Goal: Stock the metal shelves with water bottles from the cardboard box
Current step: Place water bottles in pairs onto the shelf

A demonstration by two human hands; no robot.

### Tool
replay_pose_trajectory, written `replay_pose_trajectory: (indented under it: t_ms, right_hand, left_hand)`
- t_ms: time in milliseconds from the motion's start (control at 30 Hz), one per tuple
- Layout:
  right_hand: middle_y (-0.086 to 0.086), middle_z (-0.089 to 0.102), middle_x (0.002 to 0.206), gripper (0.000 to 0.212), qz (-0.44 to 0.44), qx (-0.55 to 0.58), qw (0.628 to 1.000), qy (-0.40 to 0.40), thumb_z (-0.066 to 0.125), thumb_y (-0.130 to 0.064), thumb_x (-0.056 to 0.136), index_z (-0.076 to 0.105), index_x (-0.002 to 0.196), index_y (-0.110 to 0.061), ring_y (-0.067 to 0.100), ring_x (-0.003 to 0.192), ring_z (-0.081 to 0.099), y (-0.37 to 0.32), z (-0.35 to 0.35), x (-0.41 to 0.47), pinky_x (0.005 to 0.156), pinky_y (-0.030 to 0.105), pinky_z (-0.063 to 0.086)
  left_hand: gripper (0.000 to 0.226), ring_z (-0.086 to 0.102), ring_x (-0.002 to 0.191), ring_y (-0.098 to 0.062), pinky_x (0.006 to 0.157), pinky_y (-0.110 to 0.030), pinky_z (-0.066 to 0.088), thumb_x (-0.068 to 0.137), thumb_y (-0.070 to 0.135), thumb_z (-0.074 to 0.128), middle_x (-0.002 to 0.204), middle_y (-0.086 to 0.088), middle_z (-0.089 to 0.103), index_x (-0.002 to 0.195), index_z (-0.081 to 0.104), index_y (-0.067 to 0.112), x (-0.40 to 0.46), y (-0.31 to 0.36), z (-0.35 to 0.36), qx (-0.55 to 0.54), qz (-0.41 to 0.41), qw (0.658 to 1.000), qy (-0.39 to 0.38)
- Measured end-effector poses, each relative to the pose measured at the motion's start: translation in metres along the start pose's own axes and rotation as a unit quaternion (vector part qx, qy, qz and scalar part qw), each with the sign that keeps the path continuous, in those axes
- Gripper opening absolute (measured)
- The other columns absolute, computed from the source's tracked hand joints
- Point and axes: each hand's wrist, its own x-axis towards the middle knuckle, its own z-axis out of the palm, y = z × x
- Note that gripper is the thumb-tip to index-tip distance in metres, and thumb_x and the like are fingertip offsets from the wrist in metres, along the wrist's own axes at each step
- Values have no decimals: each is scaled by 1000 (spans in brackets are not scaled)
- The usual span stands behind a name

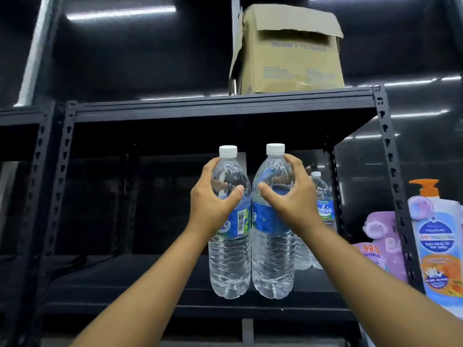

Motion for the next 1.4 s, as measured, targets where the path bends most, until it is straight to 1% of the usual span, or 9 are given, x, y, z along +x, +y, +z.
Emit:
replay_pose_trajectory:
  t_ms: [233, 400, 567, 633, 733, 967, 1067, 1133, 1400]
  right_hand:
    - [1, 60, 123, 76, 28, 4, 999, -26, 73, -43, 68, 44, 135, -19, 17, 110, 59, 32, 31, 17, 96, 33, 48]
    - [-2, 58, 120, 68, 58, -17, 998, -29, 78, -32, 77, 45, 135, -19, 15, 108, 56, 55, 46, 25, 85, 21, 38]
    - [-2, 59, 121, 67, 96, -12, 994, -41, 74, -39, 77, 45, 135, -22, 18, 110, 56, 81, 62, 36, 91, 30, 43]
    - [1, 58, 128, 71, 112, -7, 992, -57, 72, -45, 76, 43, 136, -23, 20, 115, 55, 92, 68, 39, 97, 36, 44]
    - [0, 54, 133, 69, 134, -8, 988, -75, 71, -42, 81, 41, 139, -21, 13, 115, 50, 101, 72, 42, 95, 29, 38]
    - [-12, 44, 118, 68, 144, 12, 985, -94, 69, -36, 86, 37, 142, -17, 3, 109, 41, 107, 70, 43, 90, 21, 31]
    - [-1, 51, 129, 70, 155, 7, 984, -91, 71, -43, 82, 34, 137, -21, 15, 116, 49, 109, 70, 42, 92, 30, 37]
    - [3, 54, 121, 67, 163, 2, 982, -92, 72, -45, 80, 34, 129, -20, 21, 110, 53, 108, 70, 41, 86, 31, 39]
    - [-7, 49, 132, 73, 166, 32, 980, -105, 69, -49, 81, 33, 141, -29, 12, 120, 47, 101, 64, 30, 95, 27, 35]
  left_hand:
    - [57, 64, 82, 7, 75, -8, 47, 79, 12, 77, 93, 19, 65, 124, 48, 32, 13, -41, 8, -12, -27, 1000, 4]
    - [54, 68, 86, -2, 80, -19, 53, 80, 17, 77, 95, 16, 67, 123, 48, 34, 25, -66, 19, -19, -66, 998, -17]
    - [52, 64, 91, 4, 80, -15, 49, 83, 25, 74, 100, 18, 65, 129, 50, 30, 37, -90, 29, -19, -93, 995, -43]
    - [53, 65, 96, 0, 85, -22, 51, 82, 33, 73, 104, 16, 66, 130, 51, 29, 40, -100, 32, -28, -109, 992, -55]
    - [59, 66, 101, -6, 92, -34, 53, 75, 46, 70, 109, 12, 68, 129, 52, 31, 42, -112, 38, -40, -131, 988, -72]
    - [57, 67, 100, -14, 92, -45, 54, 67, 55, 71, 110, 8, 66, 118, 48, 42, 44, -124, 45, -64, -174, 980, -74]
    - [57, 67, 100, -17, 91, -47, 54, 72, 51, 73, 112, 5, 64, 119, 43, 39, 43, -125, 43, -60, -178, 979, -78]
    - [59, 67, 101, -17, 92, -47, 54, 73, 52, 73, 113, 4, 64, 122, 44, 37, 42, -124, 42, -61, -171, 980, -76]
    - [76, 59, 115, -8, 103, -40, 48, 82, 48, 71, 129, 11, 58, 144, 31, 34, 24, -121, 37, -47, -155, 981, -104]
